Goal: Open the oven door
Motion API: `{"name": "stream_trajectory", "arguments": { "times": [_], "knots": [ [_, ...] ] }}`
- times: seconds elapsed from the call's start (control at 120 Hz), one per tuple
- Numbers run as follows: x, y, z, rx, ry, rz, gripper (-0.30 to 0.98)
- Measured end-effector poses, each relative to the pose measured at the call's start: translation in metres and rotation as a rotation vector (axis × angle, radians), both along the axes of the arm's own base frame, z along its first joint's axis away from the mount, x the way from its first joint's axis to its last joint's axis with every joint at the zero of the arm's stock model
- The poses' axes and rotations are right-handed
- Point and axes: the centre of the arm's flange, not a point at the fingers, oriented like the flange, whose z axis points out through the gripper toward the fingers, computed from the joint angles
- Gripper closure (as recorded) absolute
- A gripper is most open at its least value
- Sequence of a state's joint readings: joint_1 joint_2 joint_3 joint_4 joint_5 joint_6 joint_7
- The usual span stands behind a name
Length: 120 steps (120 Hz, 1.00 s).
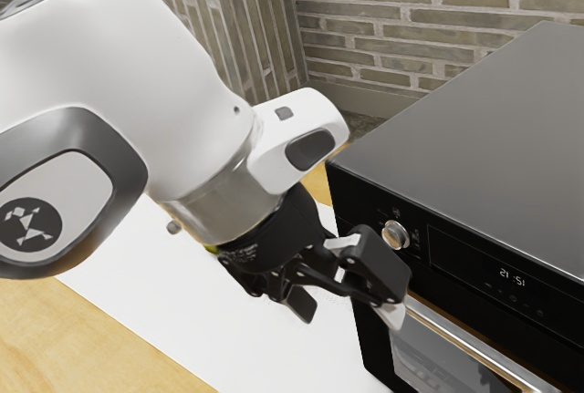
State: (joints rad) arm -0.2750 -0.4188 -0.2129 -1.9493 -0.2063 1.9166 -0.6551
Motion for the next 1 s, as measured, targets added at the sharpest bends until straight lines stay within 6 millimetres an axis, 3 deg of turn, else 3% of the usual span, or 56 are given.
{"name": "stream_trajectory", "arguments": {
  "times": [0.183, 0.367, 0.783, 1.0],
  "knots": [
    [0.002, -0.003, 0.005, -0.082, -0.007, 0.159, 0.0],
    [0.003, 0.001, -0.038, -0.092, 0.059, 0.296, 0.0],
    [0.018, 0.003, -0.048, -0.219, 0.064, 0.526, 0.0],
    [0.023, -0.006, -0.056, -0.246, 0.071, 0.587, 0.0]
  ]
}}
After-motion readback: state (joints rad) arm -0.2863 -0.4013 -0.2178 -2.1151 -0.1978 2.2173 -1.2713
